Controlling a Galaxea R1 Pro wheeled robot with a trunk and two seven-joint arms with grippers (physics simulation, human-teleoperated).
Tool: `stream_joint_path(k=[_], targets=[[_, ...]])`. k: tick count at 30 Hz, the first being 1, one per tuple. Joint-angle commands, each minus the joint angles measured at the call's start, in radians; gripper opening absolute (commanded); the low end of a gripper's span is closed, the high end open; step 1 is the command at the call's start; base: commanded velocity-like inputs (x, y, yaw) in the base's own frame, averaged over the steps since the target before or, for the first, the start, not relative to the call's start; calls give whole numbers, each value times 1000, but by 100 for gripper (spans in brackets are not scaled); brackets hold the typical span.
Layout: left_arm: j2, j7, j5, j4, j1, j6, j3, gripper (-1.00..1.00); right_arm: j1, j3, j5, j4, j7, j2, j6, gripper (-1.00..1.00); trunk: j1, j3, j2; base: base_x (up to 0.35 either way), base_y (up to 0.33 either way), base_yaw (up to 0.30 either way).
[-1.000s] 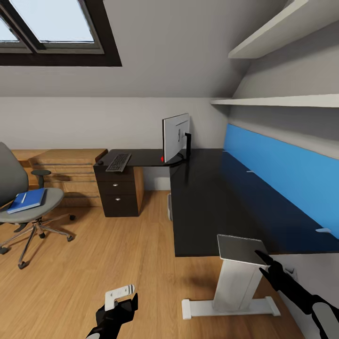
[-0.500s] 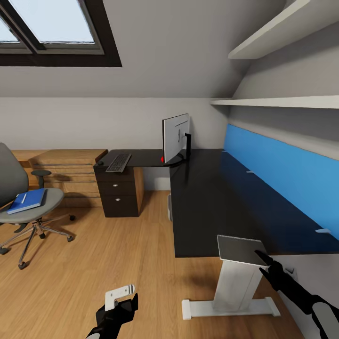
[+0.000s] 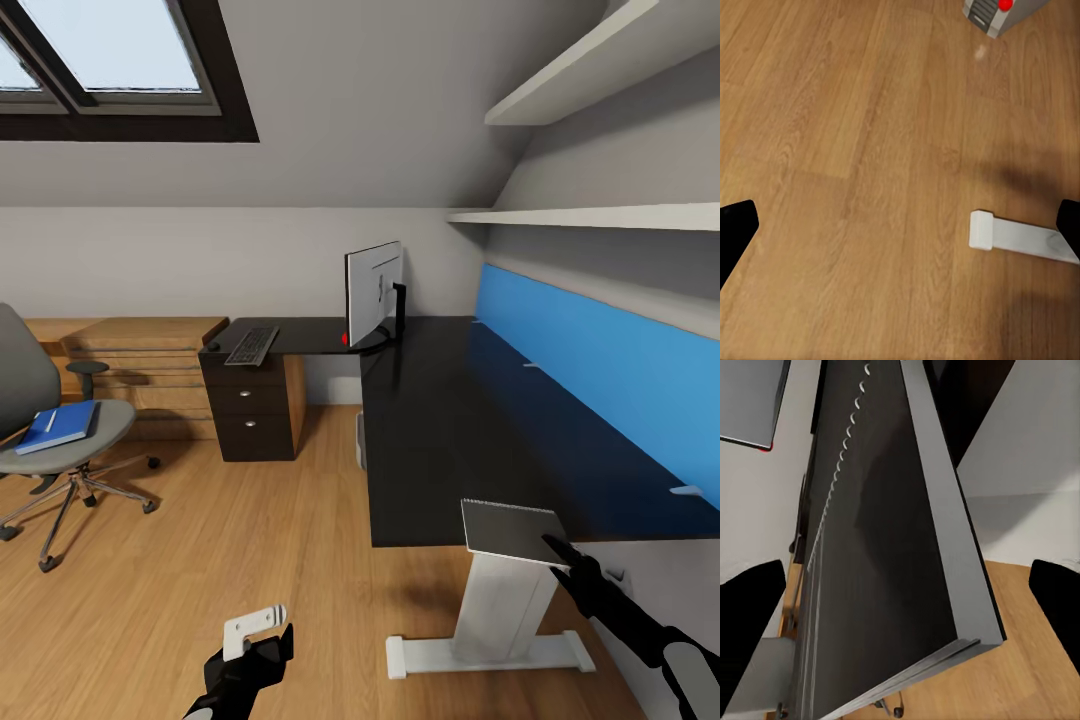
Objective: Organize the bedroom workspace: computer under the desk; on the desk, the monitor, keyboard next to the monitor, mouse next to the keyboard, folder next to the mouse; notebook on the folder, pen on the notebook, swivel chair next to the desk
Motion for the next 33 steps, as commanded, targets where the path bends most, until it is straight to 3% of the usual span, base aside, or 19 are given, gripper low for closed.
stream_joint_path(k=[1, 26, 30, 32, 33], targets=[[0, 8, 9, -1, 0, 2, -1, 100, -1, -2, -4, 0, 1, 0, 8, -100, 0, -1, 0, 0, 0, 0], [1, 8, 9, 12, 0, 2, -1, 100, -1, 0, -2, -7, 1, 10, 2, -100, 0, -1, 0, 0, 0, 0], [1, 8, 9, 24, 0, 1, -2, 100, 0, 12, 0, -10, 1, 22, -1, -100, 0, -1, 0, 0, 0, 0], [1, 8, 9, 26, 0, 0, -2, 100, 0, 28, 0, -12, 2, 24, -1, -100, 0, -1, 0, 0, 0, 0], [1, 8, 9, 28, 0, 0, -2, 100, -1, 57, 0, -28, 3, 26, -3, -100, 0, -1, 0, 0, 0, 0]])
